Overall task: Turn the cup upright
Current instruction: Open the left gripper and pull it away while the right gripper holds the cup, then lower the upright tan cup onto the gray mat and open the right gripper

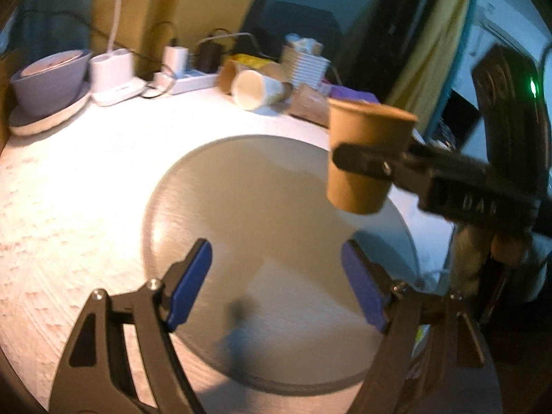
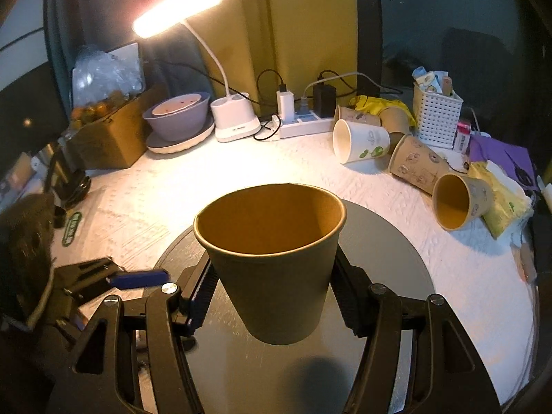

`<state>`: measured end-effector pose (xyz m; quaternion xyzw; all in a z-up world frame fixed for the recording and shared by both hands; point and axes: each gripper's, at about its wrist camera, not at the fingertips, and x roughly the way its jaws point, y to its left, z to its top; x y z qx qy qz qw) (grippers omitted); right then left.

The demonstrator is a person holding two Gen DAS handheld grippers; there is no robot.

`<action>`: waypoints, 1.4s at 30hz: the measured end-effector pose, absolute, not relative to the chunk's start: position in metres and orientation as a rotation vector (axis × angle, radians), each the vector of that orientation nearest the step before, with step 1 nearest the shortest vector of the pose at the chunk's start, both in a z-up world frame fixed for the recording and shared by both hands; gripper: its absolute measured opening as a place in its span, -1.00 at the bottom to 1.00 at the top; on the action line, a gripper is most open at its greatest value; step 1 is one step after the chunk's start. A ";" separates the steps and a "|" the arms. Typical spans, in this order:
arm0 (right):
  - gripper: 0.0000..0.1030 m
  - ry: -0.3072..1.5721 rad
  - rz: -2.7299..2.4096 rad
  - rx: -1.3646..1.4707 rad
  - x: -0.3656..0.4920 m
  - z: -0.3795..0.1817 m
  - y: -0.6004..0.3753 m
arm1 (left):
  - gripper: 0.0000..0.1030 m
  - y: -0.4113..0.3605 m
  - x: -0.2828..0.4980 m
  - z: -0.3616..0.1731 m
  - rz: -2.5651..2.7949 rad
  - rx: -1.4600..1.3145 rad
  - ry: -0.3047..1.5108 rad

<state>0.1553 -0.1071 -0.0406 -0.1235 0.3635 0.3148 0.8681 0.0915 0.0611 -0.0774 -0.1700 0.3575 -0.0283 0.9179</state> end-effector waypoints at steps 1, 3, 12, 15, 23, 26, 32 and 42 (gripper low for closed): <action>0.26 0.764 0.657 -0.258 0.158 -0.043 -0.104 | 0.52 0.066 0.093 -0.078 -0.050 -0.357 0.734; 0.26 0.766 0.653 -0.259 0.162 -0.046 -0.101 | 0.52 0.073 0.094 -0.078 -0.041 -0.366 0.731; 0.26 0.750 0.607 -0.265 0.175 -0.056 -0.095 | 0.52 0.089 0.106 -0.087 -0.020 -0.403 0.765; 0.26 0.748 0.599 -0.259 0.176 -0.059 -0.097 | 0.52 0.090 0.109 -0.090 -0.015 -0.413 0.778; 0.26 0.750 0.576 -0.249 0.176 -0.067 -0.104 | 0.52 0.089 0.112 -0.090 0.003 -0.405 0.788; 0.26 0.749 0.568 -0.249 0.174 -0.069 -0.107 | 0.52 0.087 0.115 -0.090 0.013 -0.399 0.790; 0.26 0.748 0.565 -0.241 0.168 -0.069 -0.111 | 0.69 0.084 0.113 -0.086 0.024 -0.394 0.782; 0.45 0.744 0.542 -0.252 0.155 -0.068 -0.116 | 0.70 0.076 0.102 -0.077 0.063 -0.363 0.761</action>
